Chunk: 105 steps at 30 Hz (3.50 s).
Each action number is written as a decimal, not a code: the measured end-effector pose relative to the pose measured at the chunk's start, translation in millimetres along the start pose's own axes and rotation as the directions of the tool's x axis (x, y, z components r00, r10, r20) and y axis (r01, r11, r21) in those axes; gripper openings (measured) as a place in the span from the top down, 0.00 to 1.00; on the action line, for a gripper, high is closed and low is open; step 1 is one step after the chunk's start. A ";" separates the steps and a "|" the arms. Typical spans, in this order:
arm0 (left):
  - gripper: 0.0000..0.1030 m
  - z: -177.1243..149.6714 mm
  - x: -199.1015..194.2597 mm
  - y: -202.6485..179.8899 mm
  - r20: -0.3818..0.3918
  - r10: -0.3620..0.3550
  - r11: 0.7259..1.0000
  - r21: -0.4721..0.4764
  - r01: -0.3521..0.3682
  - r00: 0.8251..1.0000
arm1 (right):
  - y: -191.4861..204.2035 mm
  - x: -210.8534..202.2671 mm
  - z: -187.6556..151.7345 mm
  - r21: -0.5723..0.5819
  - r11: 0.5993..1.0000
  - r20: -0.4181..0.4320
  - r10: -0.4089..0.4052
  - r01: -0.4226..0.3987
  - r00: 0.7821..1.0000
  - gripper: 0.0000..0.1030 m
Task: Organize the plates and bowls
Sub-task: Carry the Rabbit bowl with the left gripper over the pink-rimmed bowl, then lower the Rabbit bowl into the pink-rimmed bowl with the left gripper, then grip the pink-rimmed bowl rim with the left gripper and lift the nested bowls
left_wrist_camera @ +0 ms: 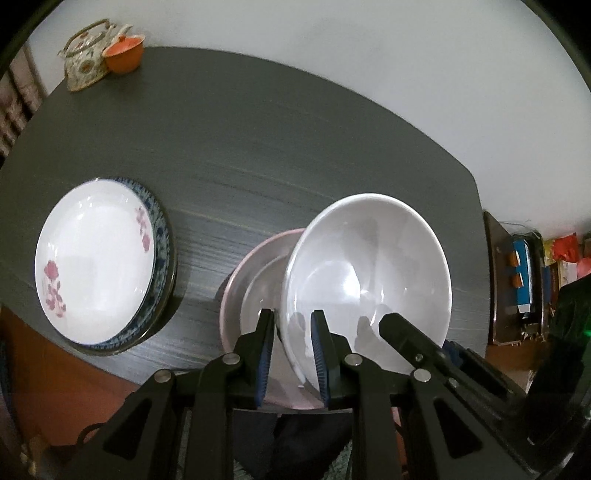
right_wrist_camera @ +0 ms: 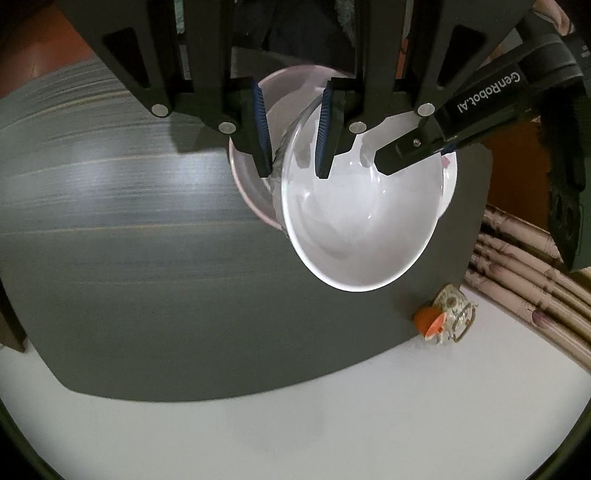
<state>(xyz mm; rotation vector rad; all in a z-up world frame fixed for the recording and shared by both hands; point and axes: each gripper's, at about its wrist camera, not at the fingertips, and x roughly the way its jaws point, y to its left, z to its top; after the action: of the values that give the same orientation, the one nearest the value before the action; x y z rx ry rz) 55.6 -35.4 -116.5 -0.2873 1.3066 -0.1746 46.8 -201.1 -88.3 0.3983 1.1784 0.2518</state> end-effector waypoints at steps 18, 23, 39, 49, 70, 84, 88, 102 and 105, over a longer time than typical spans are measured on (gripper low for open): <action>0.80 -7.0 25.6 15.0 -0.060 0.031 0.999 -0.015 -0.032 0.998 | -2.8 34.1 -18.7 0.017 1.000 -0.091 -0.009 0.010 0.996 0.77; 0.80 -6.1 26.1 15.4 -0.060 0.036 0.999 -0.010 -0.037 0.998 | -3.1 40.1 -18.4 0.016 1.000 -0.103 -0.012 0.013 0.995 0.76; 0.80 -7.4 25.3 19.0 -0.061 0.040 0.999 -0.012 -0.041 0.997 | -3.2 42.3 -22.3 0.002 1.000 -0.107 -0.015 0.016 0.994 0.71; 0.80 -7.9 22.4 17.2 -0.065 0.046 0.999 -0.006 -0.046 0.997 | -3.1 40.5 -22.0 0.000 1.000 -0.105 -0.016 0.016 0.994 0.71; 0.79 -3.7 11.3 16.5 -0.030 0.027 1.000 -0.007 -0.027 0.999 | -7.2 29.9 -26.4 0.011 1.000 -0.076 -0.015 0.016 0.997 0.62; 0.79 -2.5 6.6 36.9 -0.022 0.003 0.998 -0.065 -0.004 1.000 | -12.3 28.9 -33.2 0.035 0.999 -0.078 0.000 0.003 0.997 0.62; 0.79 -2.7 4.9 41.0 -0.014 -0.003 0.997 -0.075 0.002 1.000 | -16.5 24.0 -35.9 0.048 0.999 -0.068 0.010 -0.007 0.998 0.63; 0.73 -6.2 -0.2 55.3 0.023 -0.036 0.992 -0.123 0.038 0.999 | -30.9 5.9 -40.7 0.078 0.996 -0.021 0.037 -0.035 0.999 0.61; 0.70 -7.4 -0.7 61.6 0.027 -0.038 0.989 -0.139 0.041 0.999 | -35.9 0.5 -41.1 0.085 0.995 -0.012 0.046 -0.044 0.999 0.61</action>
<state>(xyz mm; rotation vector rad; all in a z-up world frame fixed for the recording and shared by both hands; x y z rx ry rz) 46.1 22.6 -136.4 -0.4333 1.2918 -0.1131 8.2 -226.3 -117.5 0.4981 1.1975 0.2448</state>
